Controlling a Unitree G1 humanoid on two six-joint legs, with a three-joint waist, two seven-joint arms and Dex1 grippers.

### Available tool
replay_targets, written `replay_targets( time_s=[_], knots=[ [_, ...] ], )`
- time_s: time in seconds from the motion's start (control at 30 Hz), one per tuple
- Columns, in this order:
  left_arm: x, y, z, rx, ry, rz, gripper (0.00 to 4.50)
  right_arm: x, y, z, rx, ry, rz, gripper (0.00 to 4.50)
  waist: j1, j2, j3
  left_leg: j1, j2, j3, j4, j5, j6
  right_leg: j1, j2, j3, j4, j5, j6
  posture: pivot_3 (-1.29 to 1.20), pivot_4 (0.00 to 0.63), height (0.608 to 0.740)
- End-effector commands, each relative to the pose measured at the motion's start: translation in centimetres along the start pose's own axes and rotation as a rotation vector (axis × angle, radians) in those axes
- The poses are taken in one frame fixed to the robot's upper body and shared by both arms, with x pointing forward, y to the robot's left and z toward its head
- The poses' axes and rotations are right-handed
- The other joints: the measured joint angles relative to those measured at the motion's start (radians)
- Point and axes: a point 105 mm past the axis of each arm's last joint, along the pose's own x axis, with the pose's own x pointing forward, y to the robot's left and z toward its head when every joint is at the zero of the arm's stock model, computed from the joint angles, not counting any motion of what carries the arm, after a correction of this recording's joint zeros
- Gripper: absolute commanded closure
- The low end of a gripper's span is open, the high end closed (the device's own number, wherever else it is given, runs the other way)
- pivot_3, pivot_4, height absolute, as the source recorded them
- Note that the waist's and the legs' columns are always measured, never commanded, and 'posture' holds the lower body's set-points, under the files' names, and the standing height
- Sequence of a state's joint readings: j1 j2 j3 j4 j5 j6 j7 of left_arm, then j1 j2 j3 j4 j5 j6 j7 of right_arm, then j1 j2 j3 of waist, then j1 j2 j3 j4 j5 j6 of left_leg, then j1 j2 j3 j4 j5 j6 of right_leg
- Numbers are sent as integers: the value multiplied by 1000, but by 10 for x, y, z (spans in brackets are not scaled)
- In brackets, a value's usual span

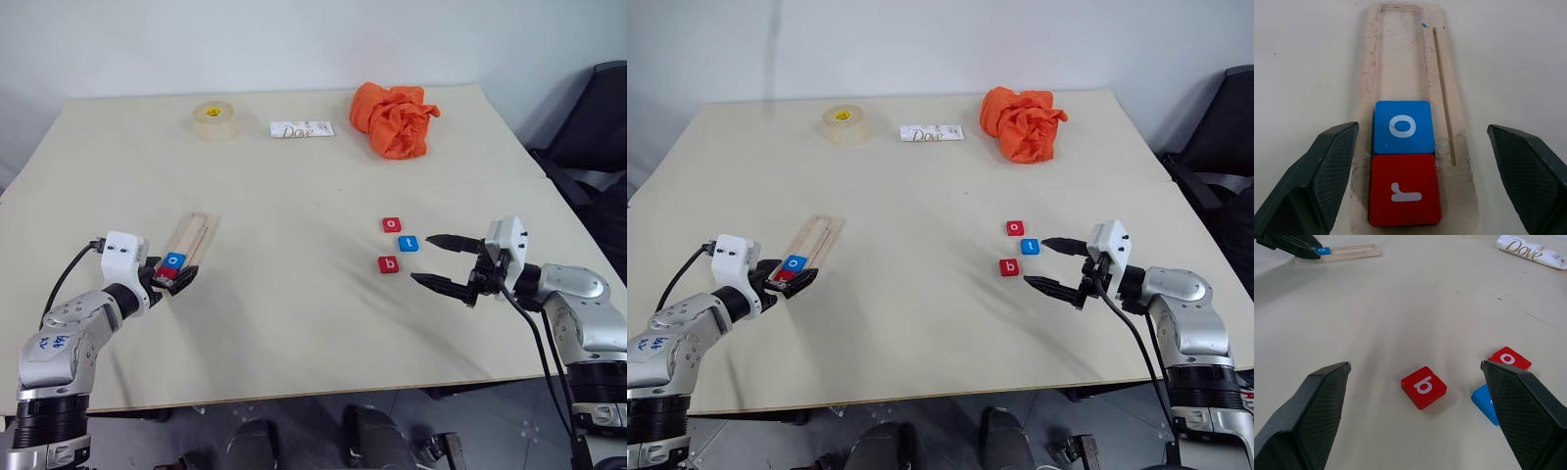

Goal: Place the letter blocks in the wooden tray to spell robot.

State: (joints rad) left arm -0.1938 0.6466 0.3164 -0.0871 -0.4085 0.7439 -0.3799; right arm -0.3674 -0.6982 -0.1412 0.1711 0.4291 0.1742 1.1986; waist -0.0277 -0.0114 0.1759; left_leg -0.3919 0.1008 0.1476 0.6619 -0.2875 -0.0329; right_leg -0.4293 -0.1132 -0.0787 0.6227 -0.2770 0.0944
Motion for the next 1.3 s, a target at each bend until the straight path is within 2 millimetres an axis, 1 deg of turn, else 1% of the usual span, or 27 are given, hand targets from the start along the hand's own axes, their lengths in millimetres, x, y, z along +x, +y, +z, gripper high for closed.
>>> replay_targets(
  time_s=[0.03, 0.13, 0.27, 0.47, 0.7, 0.77, 0.87, 0.93, 1.03, 1.17, 1.3],
  knots=[
    [-3, 4, -5, -8, 57, 31, 0, -7, -6, 12, -42, -24, -25, 40, 0, 0, 0, 0, 0, 0, 0, 0, 0, 0, 0, 0, 0, 0, 0, 0, 150, 740],
    [-3, 1, -10, -9, 85, 21, 0, -6, -7, 12, -47, -26, -23, 40, 0, 0, 0, 1, 0, 1, 0, 0, 0, 0, 0, 1, 1, 0, 0, 0, 150, 740],
    [-8, 2, -7, -18, 65, 36, 0, -6, -8, 13, -45, -30, -23, 40, -1, 0, 0, 2, 0, 1, 0, 0, 0, 0, 0, 1, 1, 0, 0, 0, 150, 740],
    [-16, 8, -11, -26, 71, 71, 0, -5, -9, 11, -44, -29, -19, 40, -2, 0, 0, 2, 0, 1, 0, 0, 0, 0, 0, 2, 1, 0, 0, 0, 150, 740],
    [-16, 9, -16, -35, 81, 79, 0, -1, -11, 10, -45, -29, -8, 40, -2, 0, 0, 2, 0, 2, 0, 0, 0, 0, 0, 2, 1, 0, 0, 0, 150, 740],
    [-16, 11, -15, -43, 80, 86, 0, -1, -12, 10, -48, -31, -7, 40, -2, 0, 0, 2, 0, 2, 0, 0, 0, 0, 0, 2, 1, 0, 0, 0, 150, 740],
    [-17, 11, -8, -49, 45, 89, 0, -1, -12, 10, -48, -30, -6, 40, -2, 0, 0, 2, 0, 2, 0, 0, 0, 0, 0, 2, 1, 0, 0, 0, 150, 740],
    [-19, 12, 1, -50, 0, 99, 0, -2, -12, 9, -49, -27, -5, 40, -1, 0, 0, 2, 0, 2, 0, 0, 0, 0, 0, 2, 1, 0, 0, 0, 150, 740],
    [-22, 15, 7, -54, -26, 115, 0, -3, -11, 9, -44, -24, -4, 40, 0, -1, 1, 2, 0, 2, 0, 0, 0, 0, 0, 2, 1, 0, 0, 0, 150, 740],
    [-23, 19, 3, -52, -8, 126, 0, -4, -11, 8, -42, -17, -2, 40, 0, -1, 1, 2, 0, 2, 0, 0, 0, 0, 0, 2, 1, 0, 0, 0, 150, 740],
    [-18, 17, -4, -55, 19, 106, 0, -3, -12, 10, -49, -17, -1, 40, 0, -1, 1, 2, 0, 2, 0, 0, 0, 0, 0, 2, 1, 0, 0, 0, 150, 740]
  ],
)
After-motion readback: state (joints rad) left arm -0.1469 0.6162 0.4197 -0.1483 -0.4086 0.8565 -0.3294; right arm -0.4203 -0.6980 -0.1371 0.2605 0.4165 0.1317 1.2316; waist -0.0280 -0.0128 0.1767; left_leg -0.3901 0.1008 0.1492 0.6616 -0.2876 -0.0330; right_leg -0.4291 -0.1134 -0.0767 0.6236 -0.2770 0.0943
